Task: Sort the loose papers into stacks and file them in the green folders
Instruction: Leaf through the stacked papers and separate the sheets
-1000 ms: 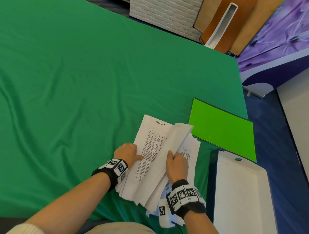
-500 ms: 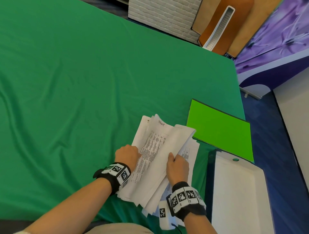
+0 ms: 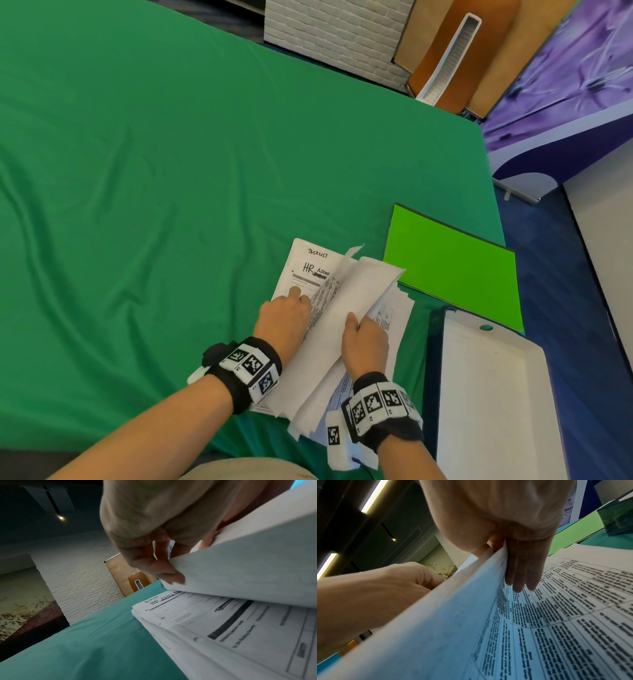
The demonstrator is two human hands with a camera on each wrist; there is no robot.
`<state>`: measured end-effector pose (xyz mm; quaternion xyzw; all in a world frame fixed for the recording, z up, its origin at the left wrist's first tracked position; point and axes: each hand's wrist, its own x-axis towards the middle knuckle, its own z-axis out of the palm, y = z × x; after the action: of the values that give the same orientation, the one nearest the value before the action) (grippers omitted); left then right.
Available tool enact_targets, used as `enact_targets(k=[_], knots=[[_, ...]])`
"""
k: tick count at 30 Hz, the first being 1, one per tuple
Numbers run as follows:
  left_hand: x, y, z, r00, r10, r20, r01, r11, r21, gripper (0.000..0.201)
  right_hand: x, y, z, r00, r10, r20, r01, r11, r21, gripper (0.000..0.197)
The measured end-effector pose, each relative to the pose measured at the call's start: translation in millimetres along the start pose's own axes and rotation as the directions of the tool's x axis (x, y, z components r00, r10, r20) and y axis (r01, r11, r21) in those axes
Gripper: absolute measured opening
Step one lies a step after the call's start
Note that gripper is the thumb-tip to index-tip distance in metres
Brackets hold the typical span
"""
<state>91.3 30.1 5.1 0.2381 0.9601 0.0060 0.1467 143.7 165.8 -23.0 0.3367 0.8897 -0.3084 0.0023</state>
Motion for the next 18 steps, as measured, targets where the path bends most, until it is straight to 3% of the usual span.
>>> enact_targets(k=[4, 10, 12, 15, 18], knots=[[5.9, 2.4, 9.7, 0.996, 0.056, -0.069, -0.058, 0.998, -0.028, 0.018, 1.0, -1.2, -1.7, 0.999, -0.025, 0.029, 0.024, 0.999, 0.030, 0.046], [15.7, 3.0, 12.8, 0.986, 0.092, -0.140, -0.115, 0.979, -0.165, 0.039, 1.5, -3.9, 1.7, 0.999, -0.017, 0.051, 0.013, 0.997, 0.074, 0.053], [16.3, 4.3, 16.8, 0.974, 0.151, -0.167, -0.189, 0.952, -0.240, 0.041, 0.5, -6.2, 0.6, 0.997, -0.028, 0.076, 0.020, 0.994, 0.105, 0.060], [17.7, 4.7, 25.6, 0.944, 0.306, -0.122, -0.328, 0.843, -0.426, 0.039, -0.4, -7.6, -0.8, 0.995, -0.037, 0.096, 0.024, 0.990, 0.139, 0.064], [22.4, -1.1, 30.9, 0.949, 0.307, -0.071, -0.300, 0.813, -0.499, 0.031, 1.6, -2.6, -0.7, 0.997, -0.034, 0.075, 0.025, 0.991, 0.128, 0.051]])
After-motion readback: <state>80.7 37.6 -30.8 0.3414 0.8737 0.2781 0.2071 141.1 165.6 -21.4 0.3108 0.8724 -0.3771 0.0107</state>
